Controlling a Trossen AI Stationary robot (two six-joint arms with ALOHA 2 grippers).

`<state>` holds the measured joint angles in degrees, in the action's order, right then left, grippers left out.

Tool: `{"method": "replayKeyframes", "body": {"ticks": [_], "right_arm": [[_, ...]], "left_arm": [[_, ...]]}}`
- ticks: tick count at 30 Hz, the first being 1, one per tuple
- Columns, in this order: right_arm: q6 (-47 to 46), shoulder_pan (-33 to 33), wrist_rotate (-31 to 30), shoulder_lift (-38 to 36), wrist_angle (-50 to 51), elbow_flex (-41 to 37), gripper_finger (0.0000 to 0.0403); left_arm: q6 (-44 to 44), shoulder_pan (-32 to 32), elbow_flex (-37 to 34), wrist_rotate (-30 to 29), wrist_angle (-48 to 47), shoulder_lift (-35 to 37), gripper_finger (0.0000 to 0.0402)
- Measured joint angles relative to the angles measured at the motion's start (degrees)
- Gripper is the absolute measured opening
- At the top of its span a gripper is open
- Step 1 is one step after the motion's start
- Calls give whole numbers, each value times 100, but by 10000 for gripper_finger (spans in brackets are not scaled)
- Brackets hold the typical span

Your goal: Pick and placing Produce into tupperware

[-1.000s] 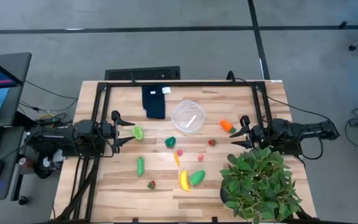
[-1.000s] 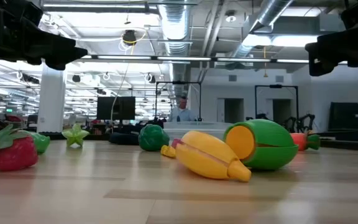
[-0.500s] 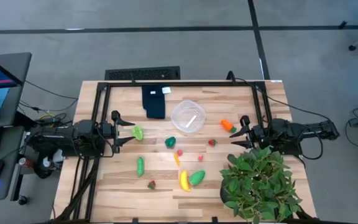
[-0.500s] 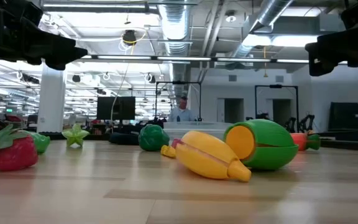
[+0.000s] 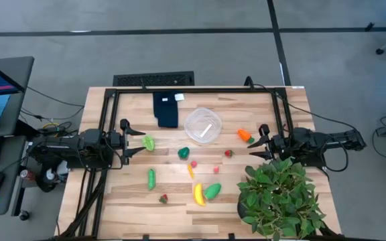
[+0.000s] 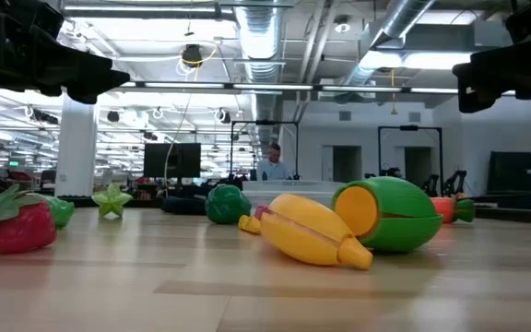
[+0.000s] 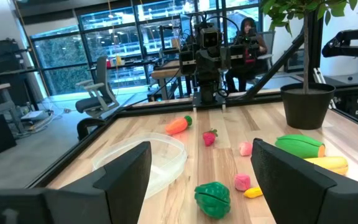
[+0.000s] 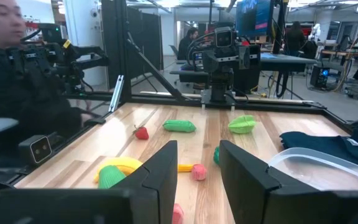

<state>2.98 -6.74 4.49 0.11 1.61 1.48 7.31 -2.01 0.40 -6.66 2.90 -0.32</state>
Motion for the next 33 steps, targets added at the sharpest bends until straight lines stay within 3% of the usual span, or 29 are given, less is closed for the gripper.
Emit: {"method": "replayKeyframes", "body": {"ticks": [33], "right_arm": [[0, 2, 0, 1, 0, -2, 113]], "left_arm": [[-97, -1, -1, -1, 0, -1, 265]]}}
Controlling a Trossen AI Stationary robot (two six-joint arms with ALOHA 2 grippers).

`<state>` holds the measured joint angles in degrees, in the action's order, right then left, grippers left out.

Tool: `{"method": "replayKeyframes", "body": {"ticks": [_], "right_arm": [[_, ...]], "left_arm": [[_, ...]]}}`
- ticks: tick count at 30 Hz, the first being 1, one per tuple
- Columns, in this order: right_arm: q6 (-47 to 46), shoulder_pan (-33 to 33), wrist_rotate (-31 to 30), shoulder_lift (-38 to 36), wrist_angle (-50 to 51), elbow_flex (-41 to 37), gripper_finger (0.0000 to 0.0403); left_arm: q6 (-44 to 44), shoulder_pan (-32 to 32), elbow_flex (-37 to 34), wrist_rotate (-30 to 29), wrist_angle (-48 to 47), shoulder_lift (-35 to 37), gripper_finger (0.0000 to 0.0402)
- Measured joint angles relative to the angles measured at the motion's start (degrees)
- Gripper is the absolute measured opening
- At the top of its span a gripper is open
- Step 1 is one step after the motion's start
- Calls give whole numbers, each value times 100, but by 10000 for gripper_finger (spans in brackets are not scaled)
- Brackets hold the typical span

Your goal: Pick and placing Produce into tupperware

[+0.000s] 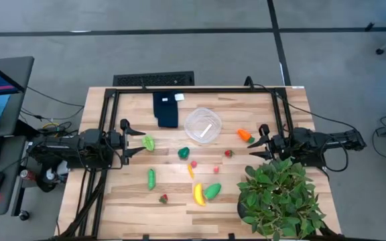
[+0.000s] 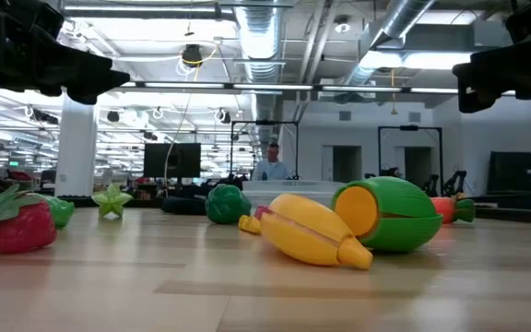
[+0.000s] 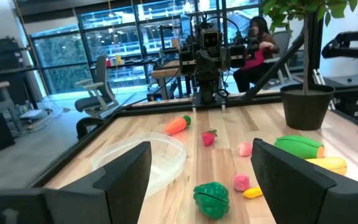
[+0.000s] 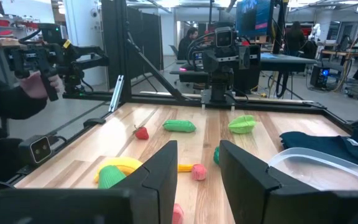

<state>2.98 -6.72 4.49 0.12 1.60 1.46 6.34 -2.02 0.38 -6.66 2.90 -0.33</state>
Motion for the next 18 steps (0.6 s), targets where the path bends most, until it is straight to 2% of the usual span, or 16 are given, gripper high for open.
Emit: {"method": "replayKeyframes", "body": {"ticks": [12, 18], "right_arm": [[-1, 0, 0, 0, 0, 1, 113], [0, 0, 0, 0, -1, 1, 113]], "left_arm": [[-931, 2, 0, -1, 2, -1, 265], [-991, 0, 2, 1, 2, -1, 265]]}}
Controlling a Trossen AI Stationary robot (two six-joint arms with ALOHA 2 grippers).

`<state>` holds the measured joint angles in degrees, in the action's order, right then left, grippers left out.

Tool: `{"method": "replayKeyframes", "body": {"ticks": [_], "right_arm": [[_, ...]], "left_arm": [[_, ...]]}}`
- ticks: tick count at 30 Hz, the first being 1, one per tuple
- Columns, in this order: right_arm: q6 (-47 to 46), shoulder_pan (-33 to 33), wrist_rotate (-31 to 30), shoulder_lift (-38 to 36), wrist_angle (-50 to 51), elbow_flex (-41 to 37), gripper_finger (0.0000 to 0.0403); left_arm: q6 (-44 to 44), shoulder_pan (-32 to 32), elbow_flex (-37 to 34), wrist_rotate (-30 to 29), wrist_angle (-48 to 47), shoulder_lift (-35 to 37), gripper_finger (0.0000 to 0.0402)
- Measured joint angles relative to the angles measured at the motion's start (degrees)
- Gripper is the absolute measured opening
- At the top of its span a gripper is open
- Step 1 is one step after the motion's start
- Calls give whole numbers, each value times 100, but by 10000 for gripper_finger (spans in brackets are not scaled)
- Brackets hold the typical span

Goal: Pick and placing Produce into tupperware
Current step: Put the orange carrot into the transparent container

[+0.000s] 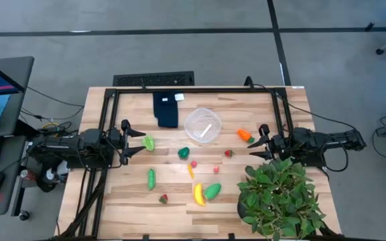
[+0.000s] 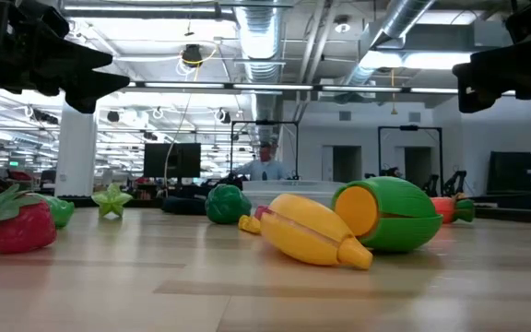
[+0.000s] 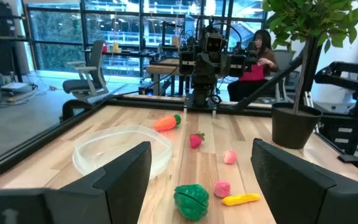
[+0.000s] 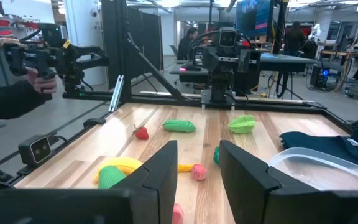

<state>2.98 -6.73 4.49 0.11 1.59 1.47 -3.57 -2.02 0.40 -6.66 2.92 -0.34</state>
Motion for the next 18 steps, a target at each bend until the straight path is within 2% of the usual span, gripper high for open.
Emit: {"method": "replayKeyframes", "body": {"ticks": [5, 10, 15, 18], "right_arm": [[0, 1, 0, -1, -3, -1, 113], [-84, -1, 10, -1, -77, -1, 113], [-1575, -1, 13, -2, -213, -1, 113], [-2535, 1, 11, 1, -253, -1, 113]], "left_arm": [[37, 0, 0, 0, 0, 2, 265], [-395, 0, -2, 42, -4, 0, 265], [-320, 0, -2, 11, -2, 2, 265], [-903, -2, 0, 209, -32, 1, 265]]}}
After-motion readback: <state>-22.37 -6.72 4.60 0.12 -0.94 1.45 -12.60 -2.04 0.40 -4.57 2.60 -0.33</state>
